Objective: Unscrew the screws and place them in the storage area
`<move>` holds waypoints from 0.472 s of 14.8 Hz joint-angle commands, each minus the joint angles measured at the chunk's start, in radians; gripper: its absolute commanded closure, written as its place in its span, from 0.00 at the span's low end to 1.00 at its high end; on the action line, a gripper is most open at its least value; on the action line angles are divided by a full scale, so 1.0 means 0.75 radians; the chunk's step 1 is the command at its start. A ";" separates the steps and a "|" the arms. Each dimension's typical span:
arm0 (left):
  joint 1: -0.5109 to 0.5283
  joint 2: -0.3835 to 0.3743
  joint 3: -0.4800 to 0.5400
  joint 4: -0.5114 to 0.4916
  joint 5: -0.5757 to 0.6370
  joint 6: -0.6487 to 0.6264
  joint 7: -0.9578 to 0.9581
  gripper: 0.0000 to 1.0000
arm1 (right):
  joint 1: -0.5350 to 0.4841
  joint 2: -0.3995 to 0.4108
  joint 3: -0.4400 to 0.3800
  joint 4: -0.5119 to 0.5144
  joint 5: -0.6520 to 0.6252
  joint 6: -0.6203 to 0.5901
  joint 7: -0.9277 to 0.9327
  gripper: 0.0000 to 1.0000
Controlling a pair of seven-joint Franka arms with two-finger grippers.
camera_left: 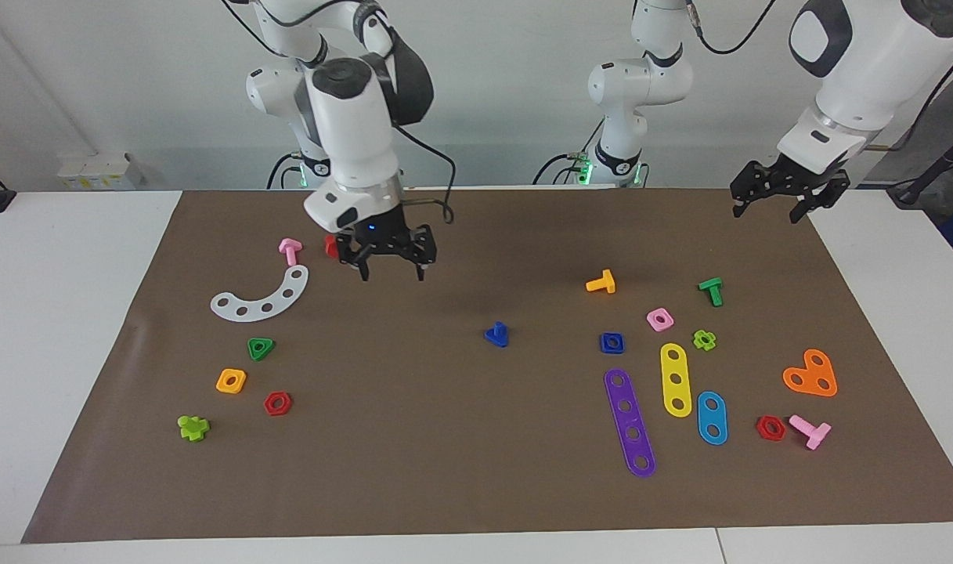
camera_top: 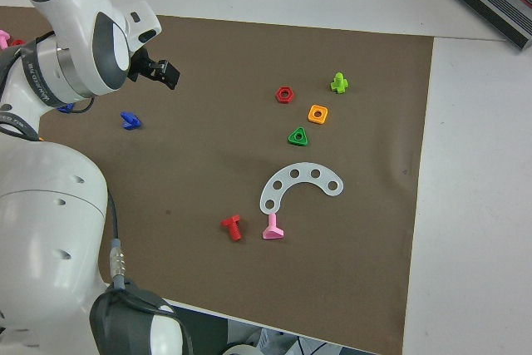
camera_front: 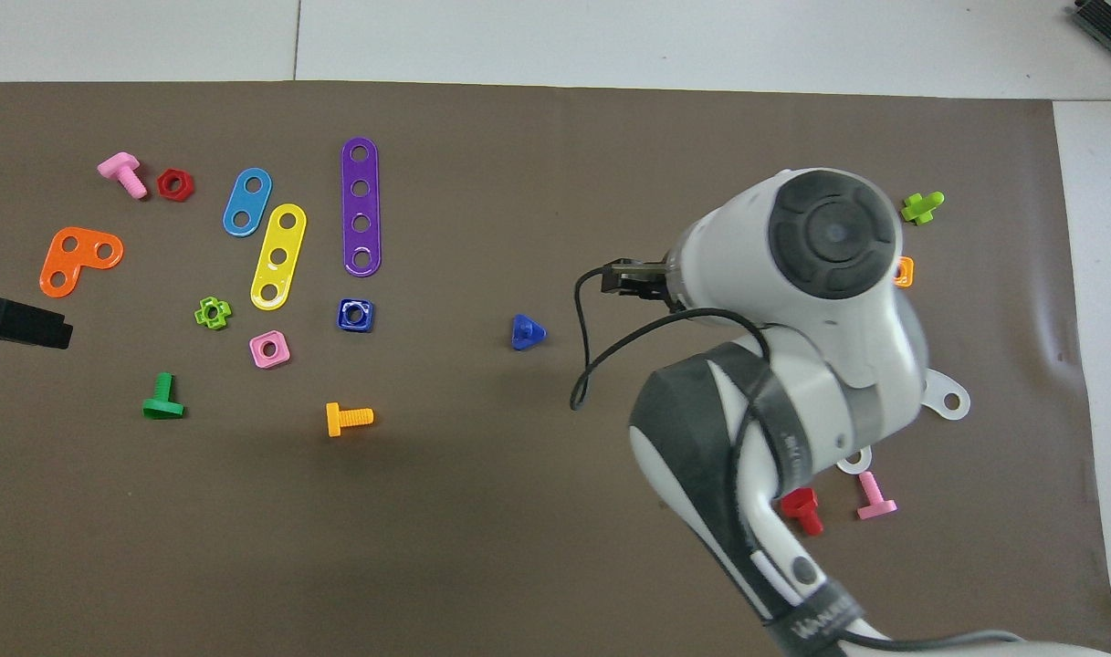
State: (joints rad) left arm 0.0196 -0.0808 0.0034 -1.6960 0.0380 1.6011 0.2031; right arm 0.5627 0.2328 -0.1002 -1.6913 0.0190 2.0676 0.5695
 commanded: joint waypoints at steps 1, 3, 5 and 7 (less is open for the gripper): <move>-0.038 -0.023 -0.029 -0.021 0.048 0.029 -0.272 0.00 | 0.098 0.186 -0.010 0.118 -0.009 0.092 0.132 0.00; -0.089 -0.021 -0.025 -0.019 0.048 0.039 -0.332 0.00 | 0.166 0.282 -0.010 0.120 -0.011 0.162 0.165 0.00; -0.079 -0.025 -0.029 -0.042 0.046 0.046 -0.316 0.00 | 0.217 0.376 -0.010 0.165 -0.035 0.215 0.179 0.00; -0.077 -0.041 -0.027 -0.076 0.043 0.076 -0.259 0.00 | 0.225 0.393 -0.010 0.153 -0.042 0.262 0.177 0.00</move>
State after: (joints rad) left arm -0.0355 -0.0894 -0.0267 -1.7061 0.0536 1.6173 -0.0182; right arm 0.7312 0.4995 -0.1022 -1.6126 0.0099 2.2529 0.6849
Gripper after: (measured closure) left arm 0.000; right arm 0.000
